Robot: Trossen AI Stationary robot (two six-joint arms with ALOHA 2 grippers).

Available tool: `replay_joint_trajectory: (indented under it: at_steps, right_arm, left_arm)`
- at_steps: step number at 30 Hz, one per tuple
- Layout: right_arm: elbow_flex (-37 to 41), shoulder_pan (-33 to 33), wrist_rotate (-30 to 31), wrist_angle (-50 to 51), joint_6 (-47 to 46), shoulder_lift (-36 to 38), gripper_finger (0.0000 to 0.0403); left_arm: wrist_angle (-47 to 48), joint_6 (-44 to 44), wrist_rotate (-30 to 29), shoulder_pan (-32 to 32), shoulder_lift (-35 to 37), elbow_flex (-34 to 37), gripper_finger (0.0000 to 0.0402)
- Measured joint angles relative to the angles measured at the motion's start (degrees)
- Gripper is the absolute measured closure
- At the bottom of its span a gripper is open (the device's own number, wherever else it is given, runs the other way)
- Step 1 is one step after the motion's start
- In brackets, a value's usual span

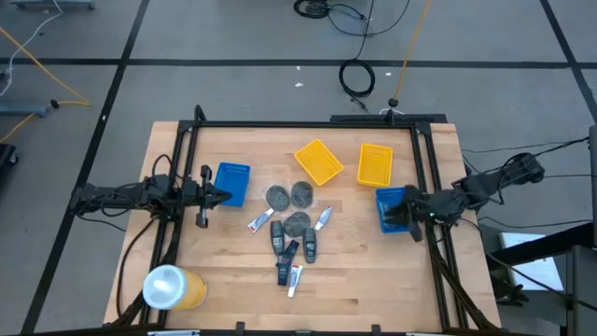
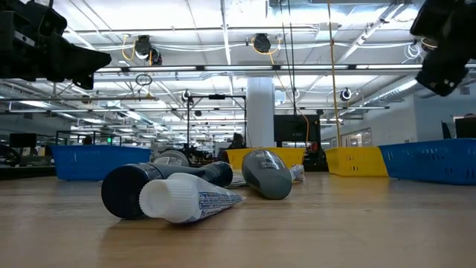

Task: Pick & Place Travel size toiletries
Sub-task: Put the right black hairbrush into the right blue bin

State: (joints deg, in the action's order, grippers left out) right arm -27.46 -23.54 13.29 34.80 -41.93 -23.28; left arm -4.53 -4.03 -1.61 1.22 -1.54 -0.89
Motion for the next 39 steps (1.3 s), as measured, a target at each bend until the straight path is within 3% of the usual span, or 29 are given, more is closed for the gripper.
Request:
replay_joint_trajectory:
  at_steps: [5, 14, 26, 32, 39]
  right_arm:
    - [0.1, 2.8, 1.6, 8.3, -7.9, -9.4, 0.0258]
    - [0.1, 10.1, -2.5, 11.9, -9.9, -19.7, 0.0306]
    - [-1.1, 14.2, -2.9, 15.7, -6.9, -23.9, 0.0353]
    - [-2.2, 14.1, -5.4, 9.8, -3.3, -24.4, 0.0379]
    - [-1.1, 14.5, -6.1, 9.7, -2.4, -29.2, 0.0402]
  left_arm:
    - [0.0, 0.0, 0.0, 0.0, 0.0, 0.0, 0.0392]
    - [0.0, 0.0, 0.0, 0.0, 0.0, 0.0, 0.0392]
    - [0.0, 0.0, 0.0, 0.0, 0.0, 0.0, 0.0392]
    - [0.0, 0.0, 0.0, 0.0, 0.0, 0.0, 0.0392]
    - [0.0, 0.0, 0.0, 0.0, 0.0, 0.0, 0.0392]
